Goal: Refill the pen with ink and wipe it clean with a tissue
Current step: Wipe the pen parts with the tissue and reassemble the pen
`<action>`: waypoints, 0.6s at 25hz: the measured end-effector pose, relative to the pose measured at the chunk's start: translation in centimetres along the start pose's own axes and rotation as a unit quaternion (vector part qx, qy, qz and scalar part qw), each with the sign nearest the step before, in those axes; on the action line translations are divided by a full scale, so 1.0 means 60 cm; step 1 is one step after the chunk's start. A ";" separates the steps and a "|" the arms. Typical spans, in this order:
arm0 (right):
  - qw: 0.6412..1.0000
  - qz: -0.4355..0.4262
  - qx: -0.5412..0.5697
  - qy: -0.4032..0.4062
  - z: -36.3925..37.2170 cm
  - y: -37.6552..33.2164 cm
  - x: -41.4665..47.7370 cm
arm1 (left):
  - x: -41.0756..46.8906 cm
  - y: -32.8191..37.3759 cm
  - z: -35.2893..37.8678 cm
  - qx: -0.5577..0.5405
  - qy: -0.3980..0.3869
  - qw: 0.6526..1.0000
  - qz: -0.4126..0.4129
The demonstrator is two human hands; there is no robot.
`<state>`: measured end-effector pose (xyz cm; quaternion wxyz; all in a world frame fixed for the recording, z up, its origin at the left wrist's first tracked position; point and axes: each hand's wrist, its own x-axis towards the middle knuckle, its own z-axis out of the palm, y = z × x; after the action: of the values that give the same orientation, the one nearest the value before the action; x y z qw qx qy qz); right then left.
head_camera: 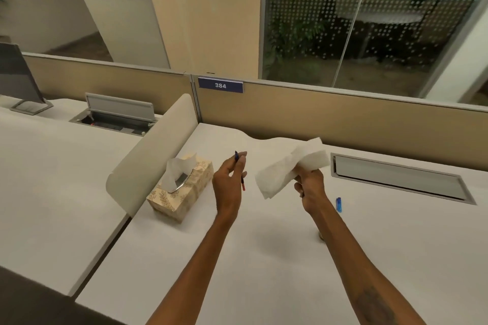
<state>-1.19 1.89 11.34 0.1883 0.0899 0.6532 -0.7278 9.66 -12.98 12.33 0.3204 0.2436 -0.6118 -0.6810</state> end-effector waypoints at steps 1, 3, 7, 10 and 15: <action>1.000 -0.007 -0.017 0.010 -0.010 -0.002 -0.003 | -0.008 0.002 0.016 0.024 -0.053 0.998 0.002; 0.999 -0.011 -0.038 0.021 -0.028 -0.006 -0.011 | -0.023 0.001 0.050 0.100 -0.136 0.986 0.005; 0.998 -0.002 -0.052 -0.033 -0.067 -0.005 -0.018 | -0.040 0.002 0.095 0.199 -0.192 0.961 -0.024; 0.997 -0.007 -0.030 -0.077 -0.101 -0.006 -0.021 | -0.056 -0.002 0.111 0.161 -0.233 0.956 -0.071; 0.995 0.012 0.044 -0.085 -0.137 -0.011 -0.027 | -0.079 -0.009 0.144 0.120 -0.205 0.968 -0.087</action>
<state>-0.92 10.31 11.48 0.2476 0.0439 0.6011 -0.7586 6.53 -3.60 12.66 0.0961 0.1879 -0.7179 -0.6634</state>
